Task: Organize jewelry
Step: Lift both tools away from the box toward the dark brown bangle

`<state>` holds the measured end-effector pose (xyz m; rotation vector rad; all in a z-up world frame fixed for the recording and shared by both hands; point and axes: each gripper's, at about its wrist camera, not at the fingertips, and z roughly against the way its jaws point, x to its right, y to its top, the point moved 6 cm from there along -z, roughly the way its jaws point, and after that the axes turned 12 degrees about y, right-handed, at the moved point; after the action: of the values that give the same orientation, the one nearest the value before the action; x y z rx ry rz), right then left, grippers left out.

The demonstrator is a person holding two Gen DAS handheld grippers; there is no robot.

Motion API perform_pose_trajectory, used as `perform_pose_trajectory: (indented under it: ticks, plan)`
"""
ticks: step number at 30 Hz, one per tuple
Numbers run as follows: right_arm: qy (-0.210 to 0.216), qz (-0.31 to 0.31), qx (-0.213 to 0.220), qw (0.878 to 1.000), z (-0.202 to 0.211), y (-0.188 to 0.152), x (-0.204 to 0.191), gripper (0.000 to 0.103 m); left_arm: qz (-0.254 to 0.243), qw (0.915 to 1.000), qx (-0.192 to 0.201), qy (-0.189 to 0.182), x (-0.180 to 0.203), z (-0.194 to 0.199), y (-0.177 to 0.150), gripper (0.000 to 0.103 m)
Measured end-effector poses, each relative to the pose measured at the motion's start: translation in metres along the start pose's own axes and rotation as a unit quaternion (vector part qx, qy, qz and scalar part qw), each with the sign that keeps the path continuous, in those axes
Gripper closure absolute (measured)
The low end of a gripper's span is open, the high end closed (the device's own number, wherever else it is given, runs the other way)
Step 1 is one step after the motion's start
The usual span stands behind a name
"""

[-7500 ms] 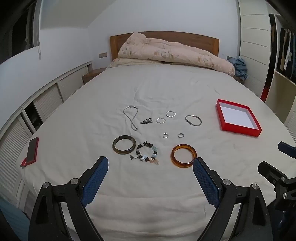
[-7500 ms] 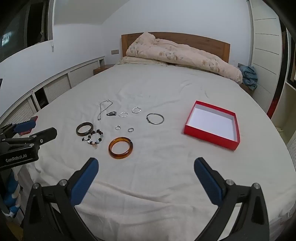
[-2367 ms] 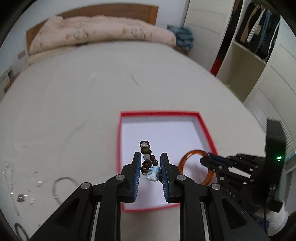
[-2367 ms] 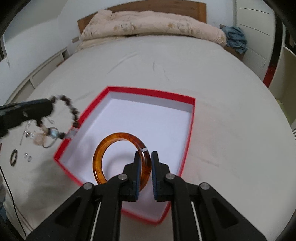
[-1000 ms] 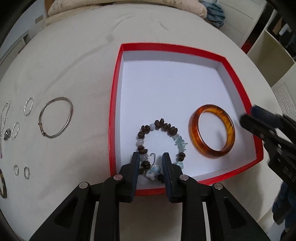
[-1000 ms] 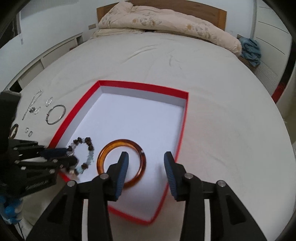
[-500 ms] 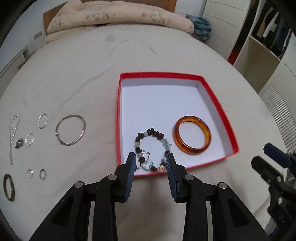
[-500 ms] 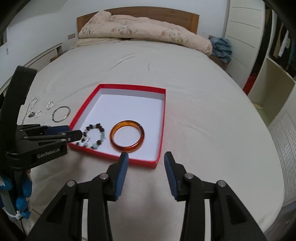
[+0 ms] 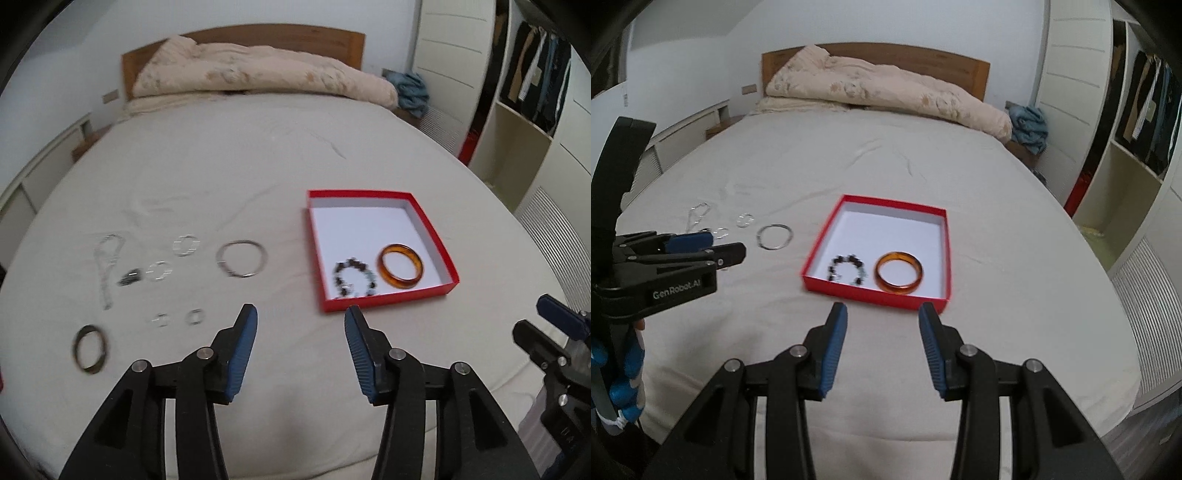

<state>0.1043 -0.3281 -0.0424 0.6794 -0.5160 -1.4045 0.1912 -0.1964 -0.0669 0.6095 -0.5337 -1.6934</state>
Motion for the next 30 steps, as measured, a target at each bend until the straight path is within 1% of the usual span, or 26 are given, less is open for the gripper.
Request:
perform_pose_trajectory:
  ticks: [1, 6, 8, 15, 22, 30]
  plan:
    - [0.002, 0.005, 0.003, 1.0, 0.005, 0.001, -0.007, 0.064, 0.006, 0.9999, 0.003, 0.008, -0.011, 0.005, -0.002, 0.048]
    - [0.012, 0.022, 0.017, 1.0, 0.022, 0.006, -0.034, 0.064, 0.03, 0.9987, 0.018, 0.038, -0.054, 0.032, -0.018, 0.044]
    - [0.016, 0.028, 0.023, 0.999, 0.027, 0.007, -0.044, 0.064, 0.037, 0.998, 0.021, 0.047, -0.066, 0.037, -0.023, 0.041]
    - [0.029, 0.055, 0.033, 0.998, 0.041, 0.011, -0.083, 0.064, 0.067, 0.9955, 0.026, 0.062, -0.112, 0.057, -0.041, 0.041]
    - [0.037, 0.08, 0.036, 0.995, 0.049, 0.014, -0.116, 0.064, 0.089, 0.9922, 0.031, 0.081, -0.147, 0.069, -0.057, 0.041]
    - [0.047, 0.107, 0.03, 0.993, 0.047, 0.017, -0.146, 0.064, 0.115, 0.9886, 0.025, 0.094, -0.185, 0.069, -0.074, 0.041]
